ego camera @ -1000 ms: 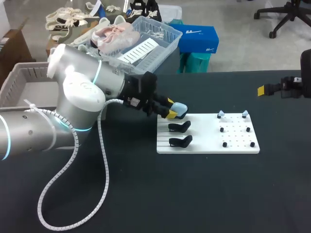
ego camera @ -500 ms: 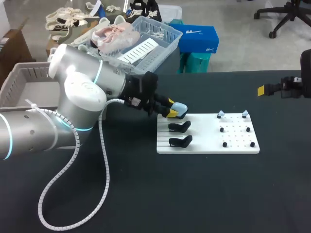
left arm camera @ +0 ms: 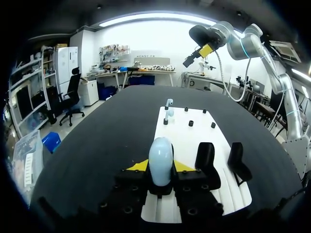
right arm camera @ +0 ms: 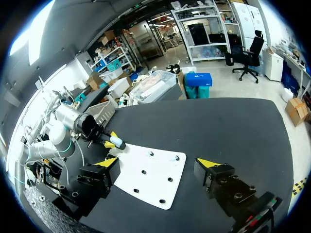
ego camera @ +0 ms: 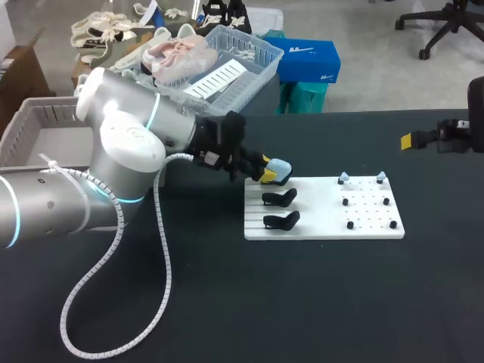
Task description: Pick up each earbud case from the left stands, insert the matching earbuds, close the lid, and place the case in the box.
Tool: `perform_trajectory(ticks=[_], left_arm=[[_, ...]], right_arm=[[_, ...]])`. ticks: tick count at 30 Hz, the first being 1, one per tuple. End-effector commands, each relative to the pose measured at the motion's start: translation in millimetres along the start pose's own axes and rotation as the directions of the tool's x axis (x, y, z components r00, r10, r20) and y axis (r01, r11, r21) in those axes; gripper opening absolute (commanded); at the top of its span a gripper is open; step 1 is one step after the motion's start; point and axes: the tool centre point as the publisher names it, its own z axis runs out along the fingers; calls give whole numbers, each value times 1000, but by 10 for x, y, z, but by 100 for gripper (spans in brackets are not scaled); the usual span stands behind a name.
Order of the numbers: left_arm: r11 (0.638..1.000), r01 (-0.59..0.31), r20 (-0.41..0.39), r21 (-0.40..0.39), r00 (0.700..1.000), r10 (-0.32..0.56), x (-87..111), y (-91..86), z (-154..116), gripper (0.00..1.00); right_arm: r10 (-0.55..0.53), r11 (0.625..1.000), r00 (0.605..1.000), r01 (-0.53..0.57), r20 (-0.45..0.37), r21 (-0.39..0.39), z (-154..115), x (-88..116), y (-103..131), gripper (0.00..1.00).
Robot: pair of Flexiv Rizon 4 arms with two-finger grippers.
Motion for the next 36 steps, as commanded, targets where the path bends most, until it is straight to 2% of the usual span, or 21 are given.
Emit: perform_trajectory(ticks=[1,6,10,18,24,30,36], left_arm=[[1000,0,2,6,1000,0,11,19,-13,0],[1000,-3,17,9,1000,3,-20,-4,-82,0],[1000,-5,61,16,998,4,-126,-51,-190,0],[999,-44,206,17,978,39,-512,-275,-474,0],[993,-110,315,-38,942,116,-769,-493,-596,0],[986,-145,363,-86,917,166,-857,-666,-586,0],[987,-142,380,-72,911,159,-894,-798,-553,0]], right_arm=[[-1,1000,1000,1,0,0,9,-1,-6,100],[-1,1000,1000,1,0,0,9,-1,-6,100],[-1,1000,1000,1,0,0,9,-1,-6,100],[-1,1000,1000,1,0,0,9,-1,-6,100],[-1,1000,1000,1,0,0,9,-1,-6,100],[-1,1000,1000,1,0,0,9,-1,-6,100],[-1,1000,1000,1,0,0,9,-1,-6,100]])
